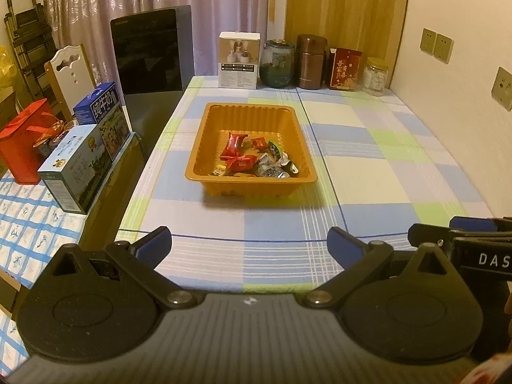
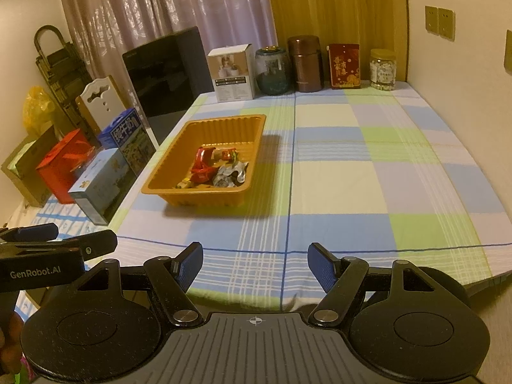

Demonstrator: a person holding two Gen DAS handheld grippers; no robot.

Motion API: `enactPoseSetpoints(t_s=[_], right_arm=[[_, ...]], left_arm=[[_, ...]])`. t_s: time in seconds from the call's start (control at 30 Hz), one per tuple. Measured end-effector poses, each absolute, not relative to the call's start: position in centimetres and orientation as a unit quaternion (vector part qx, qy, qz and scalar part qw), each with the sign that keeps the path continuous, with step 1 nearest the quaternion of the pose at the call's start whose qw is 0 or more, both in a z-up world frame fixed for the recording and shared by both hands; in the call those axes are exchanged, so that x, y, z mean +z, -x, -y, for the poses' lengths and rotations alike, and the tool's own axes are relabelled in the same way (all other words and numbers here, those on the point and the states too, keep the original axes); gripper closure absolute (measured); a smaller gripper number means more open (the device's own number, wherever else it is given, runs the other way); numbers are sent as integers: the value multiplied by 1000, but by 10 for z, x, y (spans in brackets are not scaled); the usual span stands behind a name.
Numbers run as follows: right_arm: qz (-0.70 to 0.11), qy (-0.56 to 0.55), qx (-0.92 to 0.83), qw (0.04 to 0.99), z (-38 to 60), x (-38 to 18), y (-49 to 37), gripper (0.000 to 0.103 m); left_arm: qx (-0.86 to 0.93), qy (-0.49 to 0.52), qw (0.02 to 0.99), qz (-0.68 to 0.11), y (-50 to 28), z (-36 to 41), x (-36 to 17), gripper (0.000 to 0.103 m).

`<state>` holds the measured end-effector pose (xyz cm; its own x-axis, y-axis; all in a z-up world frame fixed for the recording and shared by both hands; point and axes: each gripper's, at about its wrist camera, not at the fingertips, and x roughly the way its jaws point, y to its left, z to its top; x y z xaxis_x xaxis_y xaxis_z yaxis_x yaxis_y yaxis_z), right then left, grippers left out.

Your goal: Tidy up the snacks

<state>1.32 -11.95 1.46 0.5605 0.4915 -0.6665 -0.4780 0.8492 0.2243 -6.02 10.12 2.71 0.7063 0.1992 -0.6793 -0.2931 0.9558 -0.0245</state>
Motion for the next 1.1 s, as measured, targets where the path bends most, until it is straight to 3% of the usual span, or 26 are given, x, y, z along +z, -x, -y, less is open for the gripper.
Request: enactPoseSetpoints(t_s=[1.1], right_arm=[[-379, -11, 274, 884, 123, 15, -14, 31]], left_arm=[[128, 63, 922, -361, 56, -99, 22, 0]])
